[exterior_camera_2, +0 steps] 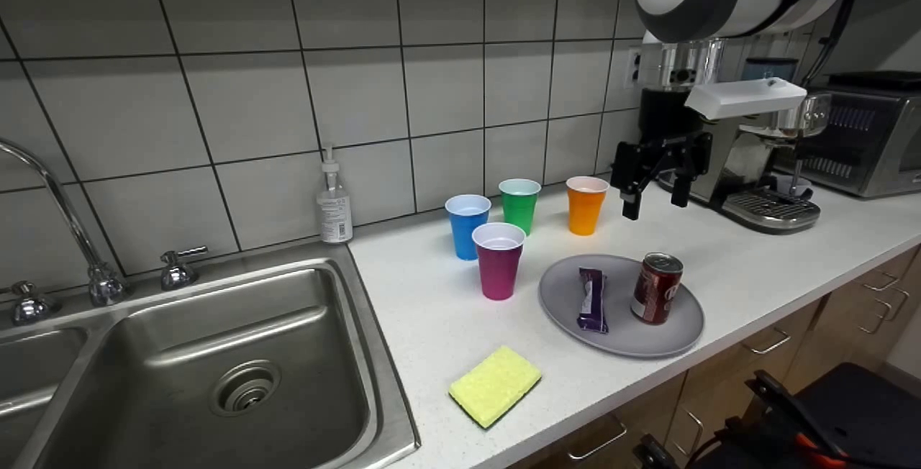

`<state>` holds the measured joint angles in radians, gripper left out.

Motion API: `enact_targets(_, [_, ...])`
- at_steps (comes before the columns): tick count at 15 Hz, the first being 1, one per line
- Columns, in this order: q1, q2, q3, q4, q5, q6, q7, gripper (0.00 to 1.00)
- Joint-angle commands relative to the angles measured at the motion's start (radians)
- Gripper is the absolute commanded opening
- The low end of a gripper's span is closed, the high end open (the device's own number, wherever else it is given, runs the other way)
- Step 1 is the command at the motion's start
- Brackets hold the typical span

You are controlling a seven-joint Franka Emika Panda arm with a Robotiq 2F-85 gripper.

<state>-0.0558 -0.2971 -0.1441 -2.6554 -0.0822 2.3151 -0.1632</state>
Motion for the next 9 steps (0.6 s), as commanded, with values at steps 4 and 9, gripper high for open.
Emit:
enact_targets(4, [-0.035,0.093,-0.015,0.015,-0.035,0.101,-0.066,1.00])
enact_targets(9, [-0.038,0.173,-0.033,0.019,-0.012,0.197,-0.131,1.00])
